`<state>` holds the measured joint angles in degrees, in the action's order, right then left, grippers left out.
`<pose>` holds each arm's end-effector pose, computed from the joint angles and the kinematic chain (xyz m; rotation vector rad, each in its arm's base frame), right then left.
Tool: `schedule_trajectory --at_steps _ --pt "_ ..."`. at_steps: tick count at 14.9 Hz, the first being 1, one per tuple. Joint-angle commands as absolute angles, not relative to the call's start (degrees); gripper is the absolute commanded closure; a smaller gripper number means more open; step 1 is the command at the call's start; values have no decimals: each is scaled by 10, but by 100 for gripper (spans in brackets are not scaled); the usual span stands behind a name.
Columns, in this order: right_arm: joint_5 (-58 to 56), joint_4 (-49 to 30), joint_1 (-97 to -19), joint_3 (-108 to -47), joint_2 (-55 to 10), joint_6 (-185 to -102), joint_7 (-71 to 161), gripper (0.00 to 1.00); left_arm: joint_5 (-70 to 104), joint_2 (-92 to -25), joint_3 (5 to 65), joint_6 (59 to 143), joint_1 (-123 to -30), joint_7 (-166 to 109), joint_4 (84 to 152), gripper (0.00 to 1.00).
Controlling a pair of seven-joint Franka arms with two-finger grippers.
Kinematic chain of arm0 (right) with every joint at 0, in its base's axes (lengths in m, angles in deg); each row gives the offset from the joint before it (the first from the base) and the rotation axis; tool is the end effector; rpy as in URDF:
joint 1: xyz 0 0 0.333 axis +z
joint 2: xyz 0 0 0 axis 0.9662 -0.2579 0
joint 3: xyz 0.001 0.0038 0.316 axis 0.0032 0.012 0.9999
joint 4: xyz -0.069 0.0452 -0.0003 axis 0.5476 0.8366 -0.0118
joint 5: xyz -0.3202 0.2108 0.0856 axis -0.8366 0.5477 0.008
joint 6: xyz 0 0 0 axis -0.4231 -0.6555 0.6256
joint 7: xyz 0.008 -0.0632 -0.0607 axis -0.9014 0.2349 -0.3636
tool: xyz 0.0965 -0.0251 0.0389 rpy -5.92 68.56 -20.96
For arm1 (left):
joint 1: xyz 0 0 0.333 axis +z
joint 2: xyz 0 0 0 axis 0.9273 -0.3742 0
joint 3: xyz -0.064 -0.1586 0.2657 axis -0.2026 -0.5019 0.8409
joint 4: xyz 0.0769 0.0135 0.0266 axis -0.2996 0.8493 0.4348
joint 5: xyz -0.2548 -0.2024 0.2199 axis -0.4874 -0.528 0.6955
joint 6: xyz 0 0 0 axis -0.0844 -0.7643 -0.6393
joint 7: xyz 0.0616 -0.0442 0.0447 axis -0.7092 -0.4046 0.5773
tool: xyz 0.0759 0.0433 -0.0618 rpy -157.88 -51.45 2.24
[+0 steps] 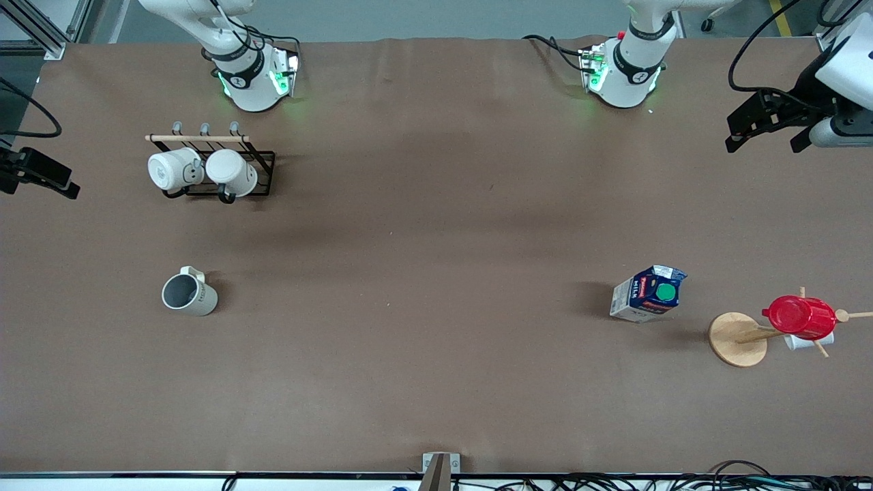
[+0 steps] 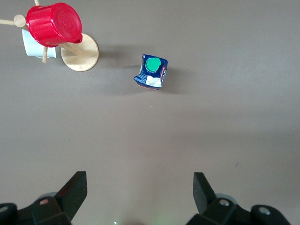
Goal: Place cup and milk on table
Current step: 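Reach the right gripper to the white mug while the left gripper reaches the milk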
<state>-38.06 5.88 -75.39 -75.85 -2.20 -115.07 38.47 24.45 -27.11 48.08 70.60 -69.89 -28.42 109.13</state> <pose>0.5635 -0.0426 0.6449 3.1335 -0.1596 0.0098 0.5128 -0.0702 0.6665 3.1268 -0.0240 0.0429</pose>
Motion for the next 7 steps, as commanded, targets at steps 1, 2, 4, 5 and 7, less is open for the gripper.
schedule_trajectory --at_steps 1,2,4,5,7 --pt "-382 44 -757 -759 -6 -1151 394 0 261 -283 482 707 -707 -294 1076 0" --pt "-382 44 -757 -759 -6 -1150 394 0 261 -285 482 707 -707 -295 1072 0" --pt "-382 44 -757 -759 -6 -1150 393 0 263 -299 483 707 -707 -295 1064 0" --pt "-382 44 -757 -759 -6 -1150 393 0 270 -309 483 707 -705 -297 1057 0" --pt "-382 44 -757 -759 -6 -1150 392 0 268 -338 483 722 -700 -299 1061 0"
